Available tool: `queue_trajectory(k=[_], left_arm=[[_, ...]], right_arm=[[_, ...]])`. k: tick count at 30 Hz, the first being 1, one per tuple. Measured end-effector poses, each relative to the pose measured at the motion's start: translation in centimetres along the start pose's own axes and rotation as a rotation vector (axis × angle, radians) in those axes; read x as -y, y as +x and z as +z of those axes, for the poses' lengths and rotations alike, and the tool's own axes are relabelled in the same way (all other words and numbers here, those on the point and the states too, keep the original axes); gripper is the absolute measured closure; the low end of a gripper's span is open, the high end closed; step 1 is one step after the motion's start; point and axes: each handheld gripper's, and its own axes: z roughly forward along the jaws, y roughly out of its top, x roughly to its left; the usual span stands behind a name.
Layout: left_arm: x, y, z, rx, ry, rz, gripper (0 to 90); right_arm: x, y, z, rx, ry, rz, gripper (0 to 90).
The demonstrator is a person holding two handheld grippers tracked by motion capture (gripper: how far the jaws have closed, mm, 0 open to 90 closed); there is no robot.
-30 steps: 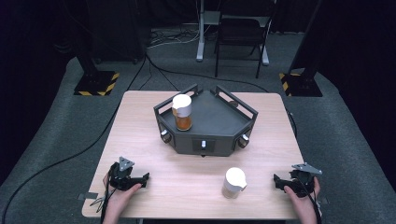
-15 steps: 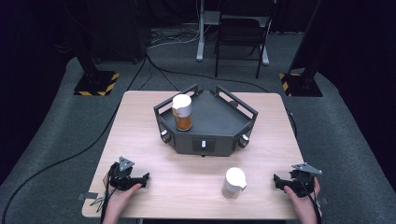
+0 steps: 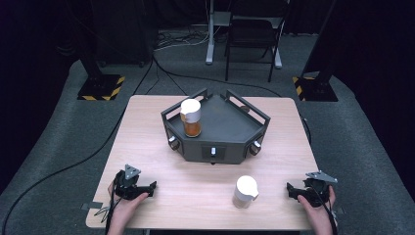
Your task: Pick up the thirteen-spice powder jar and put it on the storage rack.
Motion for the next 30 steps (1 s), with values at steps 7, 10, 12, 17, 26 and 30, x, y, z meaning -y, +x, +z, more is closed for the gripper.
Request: queue_trajectory(k=[7,10,12,17,26,30], left_arm=[[0.0,0.0,0.0,-0.001,-0.001,-0.002,6.2],[0.0,-0.1,0.0,-0.001,-0.001,-0.003,6.1],[0.0,-0.1,0.0,-0.001,-0.001,-0.003,6.1],[0.0,0.0,0.0,-0.001,-0.001,-0.003,6.0],[0.0,0.0,0.0,0.0,0.001,-0.002,5.9],[0.0,0.0,0.0,0.0,0.001,-0.002,5.8]], right_arm=[[0.0,0.0,0.0,-0.001,0.0,0.0,0.0],[0.0,-0.1,0.0,-0.005,-0.002,0.005,0.1],[0.1,-0.2,-0.1,-0.005,-0.005,0.007,1.8],[0.3,-0.5,-0.4,-0.019,-0.019,0.023,5.0],[0.4,-0.4,-2.0,-0.049,-0.047,0.015,4.8],[0.4,-0.1,-2.8,-0.068,-0.056,-0.01,4.7]])
